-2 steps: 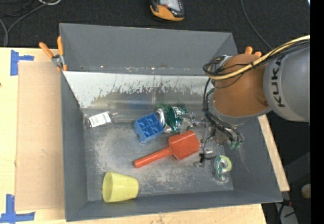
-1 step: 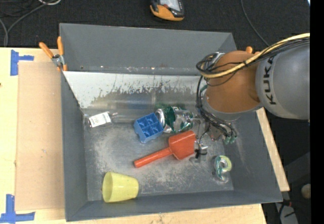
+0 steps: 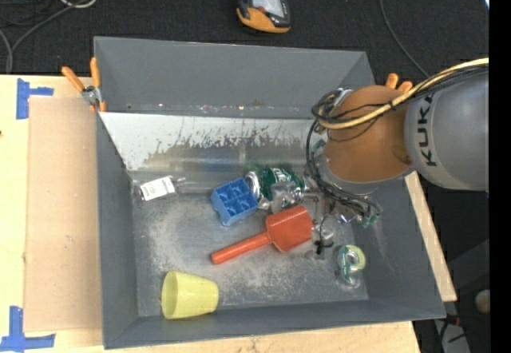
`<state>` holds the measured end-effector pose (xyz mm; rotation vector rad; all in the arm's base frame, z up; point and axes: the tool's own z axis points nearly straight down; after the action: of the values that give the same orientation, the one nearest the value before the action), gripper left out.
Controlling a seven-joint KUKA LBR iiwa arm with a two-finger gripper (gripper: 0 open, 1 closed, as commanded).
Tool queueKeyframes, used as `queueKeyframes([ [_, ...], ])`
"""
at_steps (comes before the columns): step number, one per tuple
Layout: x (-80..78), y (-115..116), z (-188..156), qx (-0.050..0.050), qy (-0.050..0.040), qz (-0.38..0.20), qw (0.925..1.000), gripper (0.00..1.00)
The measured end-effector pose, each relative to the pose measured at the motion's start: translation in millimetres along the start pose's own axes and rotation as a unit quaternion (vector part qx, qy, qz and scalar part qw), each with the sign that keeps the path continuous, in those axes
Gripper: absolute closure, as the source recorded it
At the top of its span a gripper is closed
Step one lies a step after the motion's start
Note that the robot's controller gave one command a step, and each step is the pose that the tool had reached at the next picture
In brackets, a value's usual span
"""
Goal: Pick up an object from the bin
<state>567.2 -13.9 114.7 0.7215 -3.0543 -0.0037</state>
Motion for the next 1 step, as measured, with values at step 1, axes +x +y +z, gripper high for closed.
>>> queueKeyframes([
  [1, 1.9, -4.1, 5.6, 0.000, -0.0015, 0.074, 0.9973, 0.00],
])
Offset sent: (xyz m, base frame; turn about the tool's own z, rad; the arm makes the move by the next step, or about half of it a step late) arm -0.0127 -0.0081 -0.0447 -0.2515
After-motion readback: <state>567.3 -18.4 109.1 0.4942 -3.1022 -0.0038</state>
